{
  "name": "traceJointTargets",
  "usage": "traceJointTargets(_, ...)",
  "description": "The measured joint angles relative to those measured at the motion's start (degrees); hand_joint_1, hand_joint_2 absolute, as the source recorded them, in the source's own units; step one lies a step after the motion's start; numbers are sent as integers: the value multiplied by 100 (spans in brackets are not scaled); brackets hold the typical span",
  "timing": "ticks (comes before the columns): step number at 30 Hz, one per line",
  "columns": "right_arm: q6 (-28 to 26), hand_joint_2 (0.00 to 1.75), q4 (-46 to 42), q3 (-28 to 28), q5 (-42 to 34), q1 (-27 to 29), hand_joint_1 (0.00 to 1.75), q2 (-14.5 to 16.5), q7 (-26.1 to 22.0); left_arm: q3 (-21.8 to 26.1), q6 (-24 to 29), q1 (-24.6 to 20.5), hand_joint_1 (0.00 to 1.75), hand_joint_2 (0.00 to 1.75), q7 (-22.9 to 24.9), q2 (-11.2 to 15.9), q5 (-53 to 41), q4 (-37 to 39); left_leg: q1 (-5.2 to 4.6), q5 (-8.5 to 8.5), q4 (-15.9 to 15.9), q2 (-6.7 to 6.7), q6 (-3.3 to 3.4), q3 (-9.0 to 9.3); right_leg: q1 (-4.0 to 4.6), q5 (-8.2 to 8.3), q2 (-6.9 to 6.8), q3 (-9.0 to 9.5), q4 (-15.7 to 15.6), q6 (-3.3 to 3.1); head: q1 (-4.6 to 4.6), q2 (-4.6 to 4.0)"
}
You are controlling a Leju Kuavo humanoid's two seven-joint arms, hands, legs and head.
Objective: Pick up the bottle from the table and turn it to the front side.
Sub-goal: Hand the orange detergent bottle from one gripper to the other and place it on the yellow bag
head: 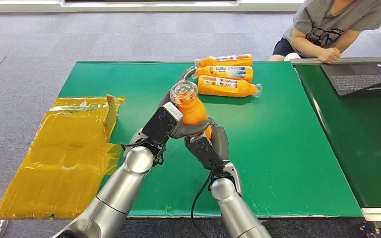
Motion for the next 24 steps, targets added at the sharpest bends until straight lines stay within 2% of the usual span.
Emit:
traceJointTargets(4, -13, 175, 15, -20, -22, -10, 175, 0, 2, 3, 1, -64, 0, 175, -4, -11, -72, 92, 0, 0, 0, 0, 0, 0, 0, 0, 0, 0, 0, 0, 0, 0)
traceJointTargets(8, -29, 175, 30, -32, -39, -22, 175, 0, -1, 23, -146, -113, 175, 175, -52, -33, -68, 160, 0, 0, 0, 0, 0, -1, 0, 0, 0, 0, 0, 0, 0, 0)
traceJointTargets(12, -46, 175, 47, -43, -74, -23, 175, 0, -14, 47, -581, -125, 175, 175, -152, -36, 87, 154, 0, 0, 0, -1, 0, -2, 0, 0, -1, 0, 0, 0, 0, 0)
traceJointTargets(24, -69, 175, 68, -51, -77, -22, 175, 0, -88, 55, -848, -105, 175, 175, -124, -36, 263, 12, 0, 0, 0, -2, 0, -2, 0, 0, -2, 0, 0, 0, 0, 0)
